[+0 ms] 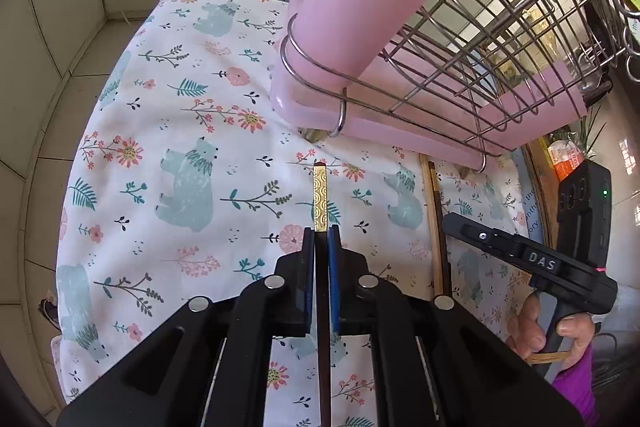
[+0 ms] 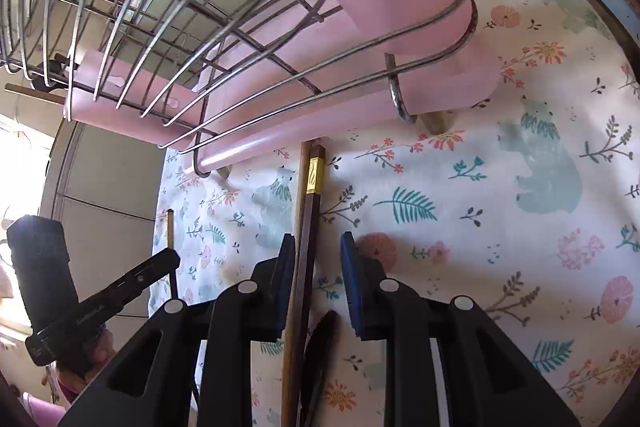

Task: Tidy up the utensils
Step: 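Grasp a gold-patterned chopstick with the left tool while the right tool grasps a yellow-tipped chopstick, then lift both held chopsticks up over the pink cup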

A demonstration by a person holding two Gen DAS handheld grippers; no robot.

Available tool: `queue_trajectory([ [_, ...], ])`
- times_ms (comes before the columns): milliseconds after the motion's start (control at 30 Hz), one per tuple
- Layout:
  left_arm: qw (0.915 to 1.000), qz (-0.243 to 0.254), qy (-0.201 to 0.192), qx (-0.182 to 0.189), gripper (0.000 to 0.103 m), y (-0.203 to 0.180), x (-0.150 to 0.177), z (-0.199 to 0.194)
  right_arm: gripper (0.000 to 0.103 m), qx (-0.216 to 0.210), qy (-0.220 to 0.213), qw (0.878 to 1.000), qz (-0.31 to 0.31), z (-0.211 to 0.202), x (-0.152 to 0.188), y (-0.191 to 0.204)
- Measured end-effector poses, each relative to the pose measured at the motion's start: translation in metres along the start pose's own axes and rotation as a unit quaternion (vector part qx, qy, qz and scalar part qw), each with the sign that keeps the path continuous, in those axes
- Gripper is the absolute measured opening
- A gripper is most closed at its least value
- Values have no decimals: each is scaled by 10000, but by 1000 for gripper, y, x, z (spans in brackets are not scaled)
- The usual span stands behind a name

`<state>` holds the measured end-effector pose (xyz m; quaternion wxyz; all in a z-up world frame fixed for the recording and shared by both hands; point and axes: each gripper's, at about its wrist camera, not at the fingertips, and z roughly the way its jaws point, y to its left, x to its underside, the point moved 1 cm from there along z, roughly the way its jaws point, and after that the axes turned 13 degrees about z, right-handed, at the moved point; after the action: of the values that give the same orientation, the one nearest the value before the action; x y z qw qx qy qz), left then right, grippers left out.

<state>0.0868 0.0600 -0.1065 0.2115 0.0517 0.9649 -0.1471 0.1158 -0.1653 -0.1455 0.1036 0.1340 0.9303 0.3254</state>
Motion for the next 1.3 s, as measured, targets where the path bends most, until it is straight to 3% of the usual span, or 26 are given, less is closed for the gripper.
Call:
queue_trajectory([
  [133, 10000, 23, -1, 69, 6, -6, -3, 5, 8, -277, 55, 9995, 130, 7, 4, 1],
  [333, 9999, 10, -53, 101, 6, 3, 3, -1, 8, -311, -66, 9992, 230, -14, 7, -2],
  [567, 10000, 39, -30, -12, 6, 9, 1, -1, 8, 705, -463, 9964, 127, -62, 4, -25],
  [700, 9999, 79, 82, -122, 6, 8, -1, 9, 8, 1185, -256, 9926, 119, -56, 2, -41],
  [833, 9993, 99, 285, -226, 6, 9, -1, 20, 21, 1103, -159, 9938, -30, -53, 0, -36],
  [1100, 9976, 195, 590, -293, 6, 11, -5, 32, 23, 1508, -48, 9880, -324, -40, -18, -24],
  [1200, 9968, 288, 648, -364, 6, 8, -7, 35, 17, 1681, -217, 9843, -492, -32, -16, -26],
  [1233, 9966, 313, 654, -388, 6, 6, -8, 36, 10, 1745, -306, 9825, -573, -29, -12, -23],
  [1300, 9964, 347, 651, -411, 6, 4, -9, 37, 8, 1589, -400, 9852, -503, -30, -9, -24],
])
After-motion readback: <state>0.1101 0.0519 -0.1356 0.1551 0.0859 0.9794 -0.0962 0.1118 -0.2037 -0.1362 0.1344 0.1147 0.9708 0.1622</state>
